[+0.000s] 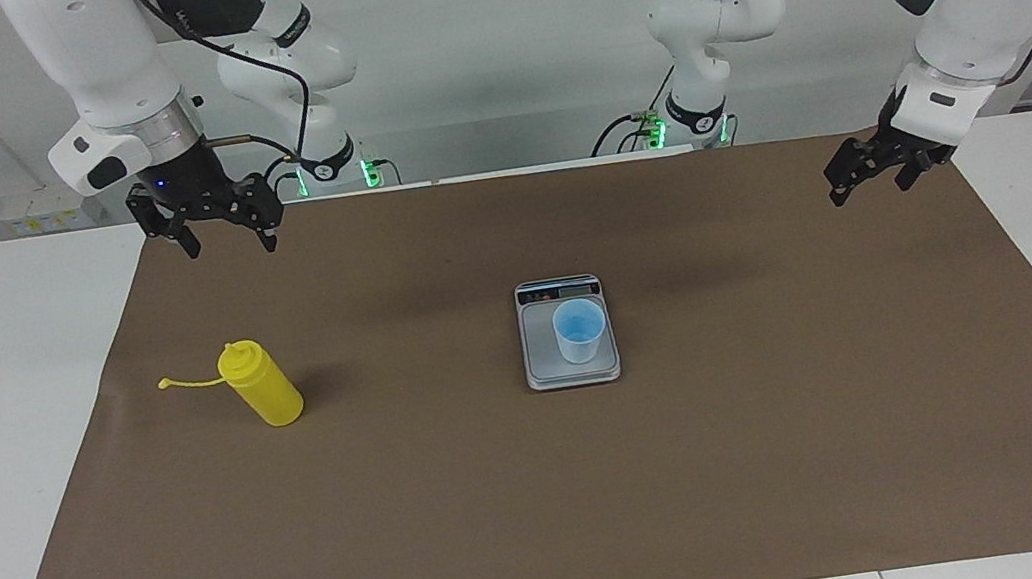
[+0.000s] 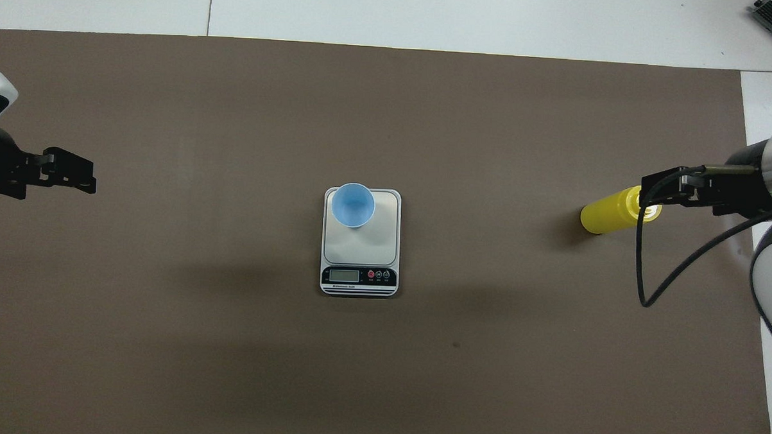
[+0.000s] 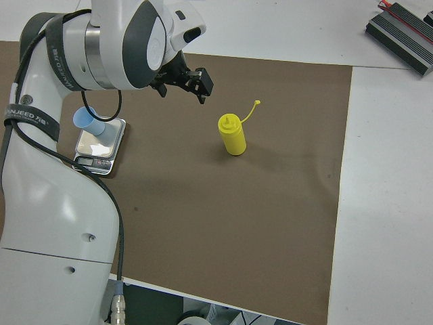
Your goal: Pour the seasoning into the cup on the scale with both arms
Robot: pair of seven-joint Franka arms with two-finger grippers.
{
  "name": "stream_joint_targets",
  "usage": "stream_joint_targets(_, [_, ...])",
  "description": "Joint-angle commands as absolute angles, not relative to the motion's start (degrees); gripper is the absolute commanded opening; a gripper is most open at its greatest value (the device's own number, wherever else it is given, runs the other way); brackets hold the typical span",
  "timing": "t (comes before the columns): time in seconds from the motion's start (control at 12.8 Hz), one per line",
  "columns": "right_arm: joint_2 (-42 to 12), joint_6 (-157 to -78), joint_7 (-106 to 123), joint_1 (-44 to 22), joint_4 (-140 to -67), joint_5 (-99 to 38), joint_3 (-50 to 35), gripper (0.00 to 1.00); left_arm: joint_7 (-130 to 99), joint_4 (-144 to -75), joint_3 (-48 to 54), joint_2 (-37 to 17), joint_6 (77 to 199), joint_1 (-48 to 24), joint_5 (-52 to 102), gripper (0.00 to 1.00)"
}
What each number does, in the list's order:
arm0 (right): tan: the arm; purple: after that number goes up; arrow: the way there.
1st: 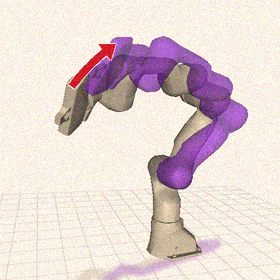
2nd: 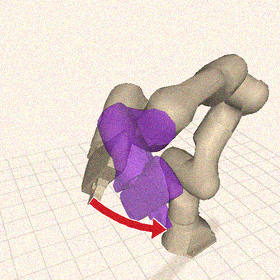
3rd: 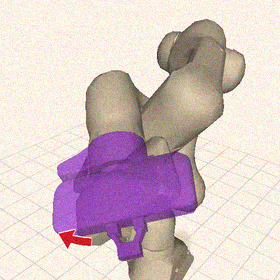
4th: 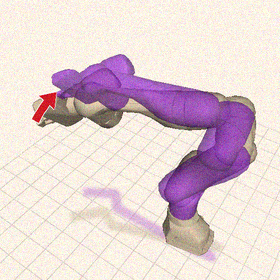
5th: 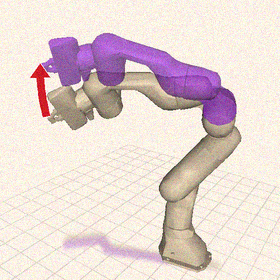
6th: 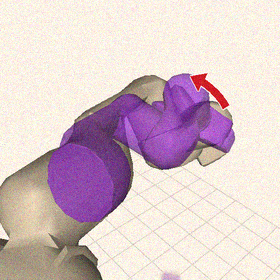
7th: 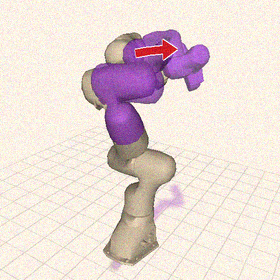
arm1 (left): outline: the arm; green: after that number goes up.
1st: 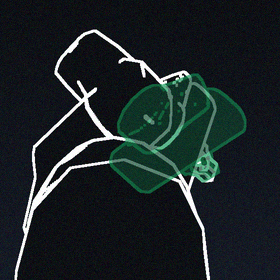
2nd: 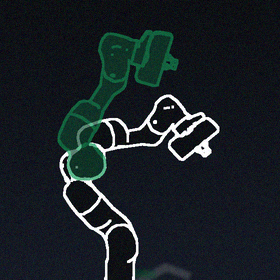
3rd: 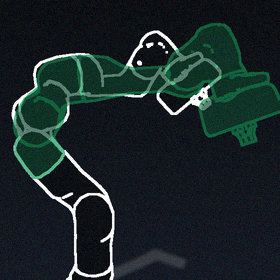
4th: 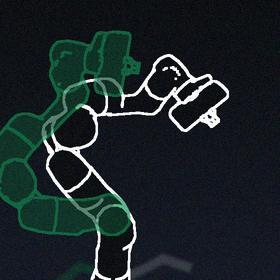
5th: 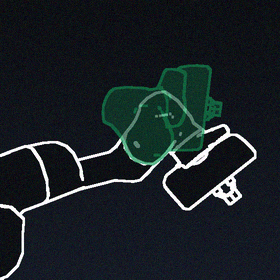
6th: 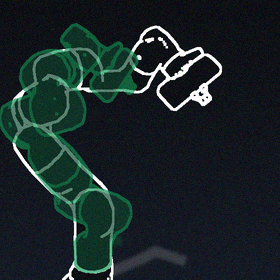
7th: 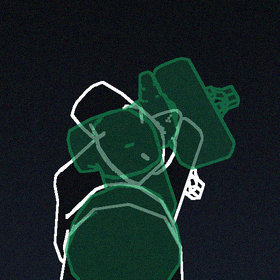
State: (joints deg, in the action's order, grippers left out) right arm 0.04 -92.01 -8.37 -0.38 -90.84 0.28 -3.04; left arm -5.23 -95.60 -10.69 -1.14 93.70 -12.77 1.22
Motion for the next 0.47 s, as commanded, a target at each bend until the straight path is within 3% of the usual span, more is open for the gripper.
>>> stream_joint_targets(0.0, [1.41, -92.81, -8.96, 0.09, -92.64, -0.26, -3.6, 1.0, -5.89, -97.29, -10.46, 0.35, 94.75, -12.57, 0.35, 1.0])
stream_joint_targets(0.39, [1.49, -94.04, -8.79, 0.18, -93.16, 0.35, -3.6, 1.0, -5.89, -97.38, -10.46, 0.35, 94.75, -12.57, 0.35, 1.0])
